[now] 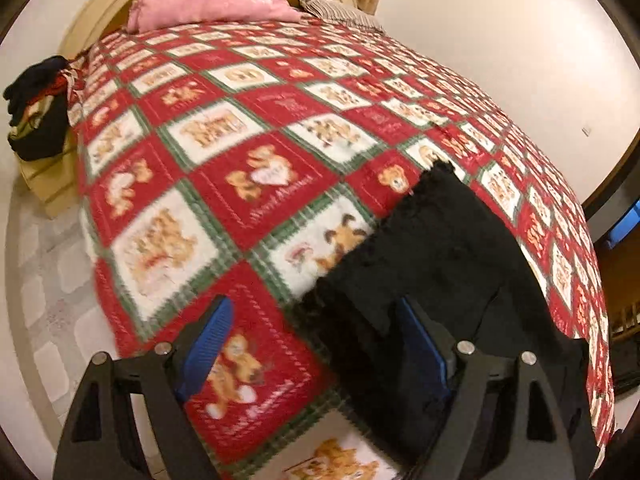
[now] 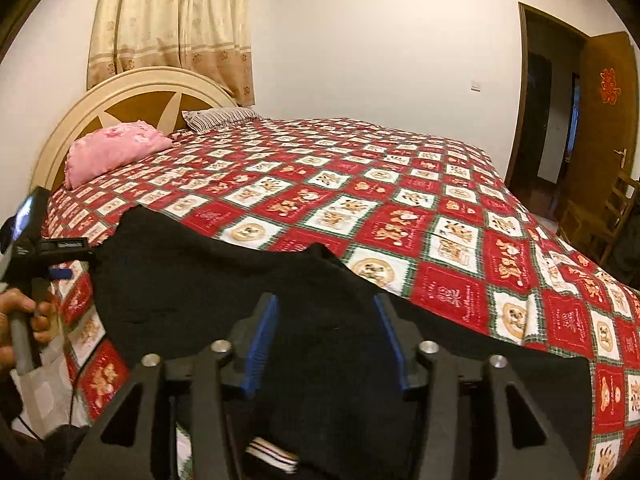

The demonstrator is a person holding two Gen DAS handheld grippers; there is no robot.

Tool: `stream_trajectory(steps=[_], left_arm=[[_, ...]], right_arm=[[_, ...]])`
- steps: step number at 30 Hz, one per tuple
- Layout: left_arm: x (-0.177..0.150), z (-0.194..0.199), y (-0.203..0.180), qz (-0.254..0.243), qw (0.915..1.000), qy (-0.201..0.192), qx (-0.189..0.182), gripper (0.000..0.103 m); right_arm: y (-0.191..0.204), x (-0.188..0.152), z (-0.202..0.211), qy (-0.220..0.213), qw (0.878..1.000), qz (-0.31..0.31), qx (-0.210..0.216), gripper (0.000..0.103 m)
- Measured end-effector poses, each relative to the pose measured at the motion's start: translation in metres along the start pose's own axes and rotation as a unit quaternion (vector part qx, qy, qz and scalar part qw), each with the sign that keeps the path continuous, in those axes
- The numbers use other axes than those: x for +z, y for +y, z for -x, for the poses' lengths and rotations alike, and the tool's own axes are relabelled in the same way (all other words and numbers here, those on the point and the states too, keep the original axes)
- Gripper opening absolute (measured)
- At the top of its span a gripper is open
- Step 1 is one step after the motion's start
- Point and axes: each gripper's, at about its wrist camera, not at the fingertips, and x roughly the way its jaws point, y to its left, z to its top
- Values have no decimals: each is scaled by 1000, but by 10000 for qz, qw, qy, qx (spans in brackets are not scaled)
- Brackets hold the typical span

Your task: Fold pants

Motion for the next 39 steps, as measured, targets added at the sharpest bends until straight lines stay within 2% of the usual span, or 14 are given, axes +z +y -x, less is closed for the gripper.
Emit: stream_trajectory(steps=[4,7,9,12,16,20,23,25,27,32,34,35,36,39], left_arm=[[-8,-14,-17,-19,9990,299,-335,89],[-6,-17,-25,-11,9994,226,-250,95],[-5,-17,-27,90,9993,189,-323,94],[-5,-15,-31,-31,9995,85,-304,80],[-5,-7,-32,-218,9970,-8,-738,36],[-6,20,-63,-865,9941,-487,-430,32],[-6,49,-88,-1178,9876,-735,-736,31],[-11,71,-113,-1532,9779,-872,-1123,31],[-25,93,-142,-2012,9627,-1028,-1490,31],[-88,134,-215,-3218,9061,-1093,-2521,31],[-123,143,-248,-3750,8762,-1083,-2826,31],[-136,144,-259,-3941,8651,-1061,-2916,31],[-156,143,-274,-4219,8496,-1016,-2996,31],[-198,140,-298,-4738,8205,-869,-3077,31]], right_arm=[[7,-4,-1,131,9999,4,67,55],[7,-5,0,149,9998,-72,128,55],[6,-5,2,138,9998,-78,81,55],[-3,-5,5,119,9995,-280,-55,55],[-35,-9,10,172,9952,-874,-413,55],[-73,-19,18,291,9866,-1424,-745,55],[-103,-24,32,259,9794,-1709,-1042,55],[-123,-27,45,199,9741,-1837,-1300,55],[-139,-29,56,140,9691,-1939,-1519,55],[-170,-37,86,7,9567,-2121,-1991,55],[-180,-42,96,-13,9515,-2211,-2138,55],[-183,-44,101,-29,9492,-2250,-2198,55],[-185,-46,106,-43,9476,-2273,-2246,55],[-191,-53,116,-68,9440,-2316,-2348,55]])
